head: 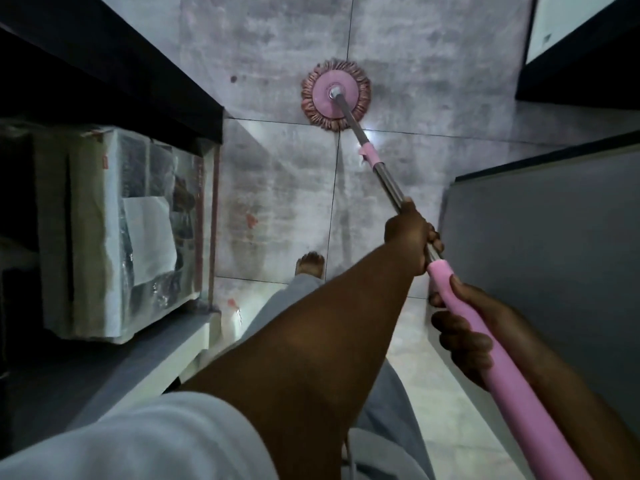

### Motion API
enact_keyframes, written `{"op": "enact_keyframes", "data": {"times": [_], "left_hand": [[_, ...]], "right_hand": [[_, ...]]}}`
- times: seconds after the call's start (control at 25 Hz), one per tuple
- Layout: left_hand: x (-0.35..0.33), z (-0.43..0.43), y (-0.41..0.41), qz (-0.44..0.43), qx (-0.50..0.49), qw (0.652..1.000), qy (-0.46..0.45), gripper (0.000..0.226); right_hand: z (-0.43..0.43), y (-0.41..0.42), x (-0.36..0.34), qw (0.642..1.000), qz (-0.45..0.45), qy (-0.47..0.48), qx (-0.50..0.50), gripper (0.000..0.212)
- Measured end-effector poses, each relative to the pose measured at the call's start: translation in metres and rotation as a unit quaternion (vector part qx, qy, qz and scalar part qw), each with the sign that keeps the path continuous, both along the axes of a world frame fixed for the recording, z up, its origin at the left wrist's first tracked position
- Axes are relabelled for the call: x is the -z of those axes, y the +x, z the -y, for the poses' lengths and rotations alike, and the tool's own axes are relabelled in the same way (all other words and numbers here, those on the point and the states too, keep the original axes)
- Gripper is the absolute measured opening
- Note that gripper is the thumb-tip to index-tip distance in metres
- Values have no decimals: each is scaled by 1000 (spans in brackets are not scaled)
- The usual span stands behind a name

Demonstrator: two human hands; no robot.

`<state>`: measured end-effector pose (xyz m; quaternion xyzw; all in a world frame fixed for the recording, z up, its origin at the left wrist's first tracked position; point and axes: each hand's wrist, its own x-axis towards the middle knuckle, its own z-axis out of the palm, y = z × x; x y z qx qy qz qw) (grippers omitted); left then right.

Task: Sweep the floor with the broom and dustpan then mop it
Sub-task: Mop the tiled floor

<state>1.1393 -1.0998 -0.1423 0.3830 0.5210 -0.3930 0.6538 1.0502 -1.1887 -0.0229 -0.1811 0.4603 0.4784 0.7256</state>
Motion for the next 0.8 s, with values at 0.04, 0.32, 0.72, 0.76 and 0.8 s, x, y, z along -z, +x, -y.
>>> {"op": "enact_keyframes", "data": {"times": [0.04, 0.32, 0.72, 0.76, 0.8], "left_hand": [[3, -3, 5, 2, 2, 1000, -4, 52], [33, -70, 99, 98, 32, 994, 30, 51], [48, -100, 95, 106, 40, 992, 50, 49], [47, -97, 78, 105, 54, 992, 47, 51], [46, -93, 59, 103, 72, 991, 44, 52]], "right_hand": [[-3, 4, 4, 1000, 6, -3, -4, 39], [-77, 87, 47, 997, 69, -26, 5, 34], [-116, 75, 64, 996, 80, -30, 30, 36], [-113, 56, 61, 996, 76, -33, 33, 35], [-109, 36, 58, 996, 73, -34, 38, 35]]}}
